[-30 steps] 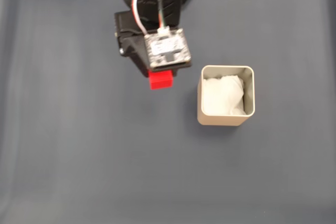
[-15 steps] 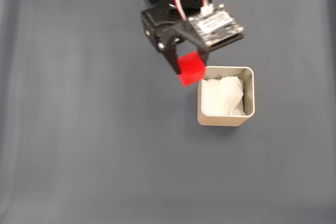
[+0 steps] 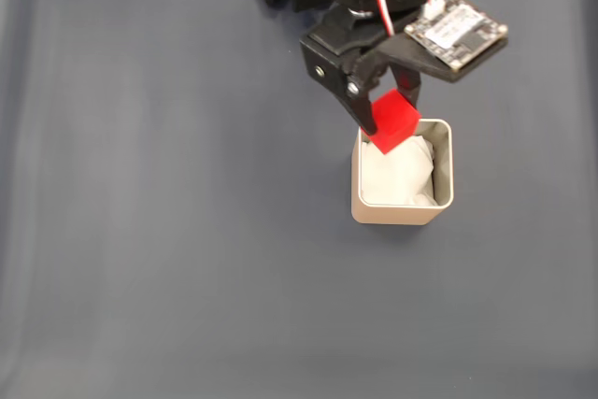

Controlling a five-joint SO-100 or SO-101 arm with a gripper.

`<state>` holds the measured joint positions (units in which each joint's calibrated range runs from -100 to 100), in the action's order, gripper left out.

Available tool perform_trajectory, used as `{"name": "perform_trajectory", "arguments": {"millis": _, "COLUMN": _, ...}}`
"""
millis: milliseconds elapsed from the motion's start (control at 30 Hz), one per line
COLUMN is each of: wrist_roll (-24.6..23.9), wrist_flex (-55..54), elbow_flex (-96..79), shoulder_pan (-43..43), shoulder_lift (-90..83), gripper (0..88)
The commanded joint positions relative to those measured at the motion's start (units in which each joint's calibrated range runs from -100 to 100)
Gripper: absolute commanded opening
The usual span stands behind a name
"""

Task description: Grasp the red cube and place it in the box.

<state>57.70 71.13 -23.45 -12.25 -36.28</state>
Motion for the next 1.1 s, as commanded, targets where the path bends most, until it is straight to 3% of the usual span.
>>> {"name": "perform_trajectory", "arguments": {"millis": 0, "wrist_roll": -0.63, "wrist_flex": -1.91, "elbow_flex": 4.33, "shoulder_pan": -0.38, "shoulder_lift": 2.22, "gripper": 0.2}}
{"name": "perform_trajectory", "arguments": {"millis": 1067, "wrist_roll": -1.22, "wrist_flex": -5.84, "elbow_flex": 9.17, "shoulder_pan": -0.95, "shoulder_lift": 11.53, "gripper": 0.7}}
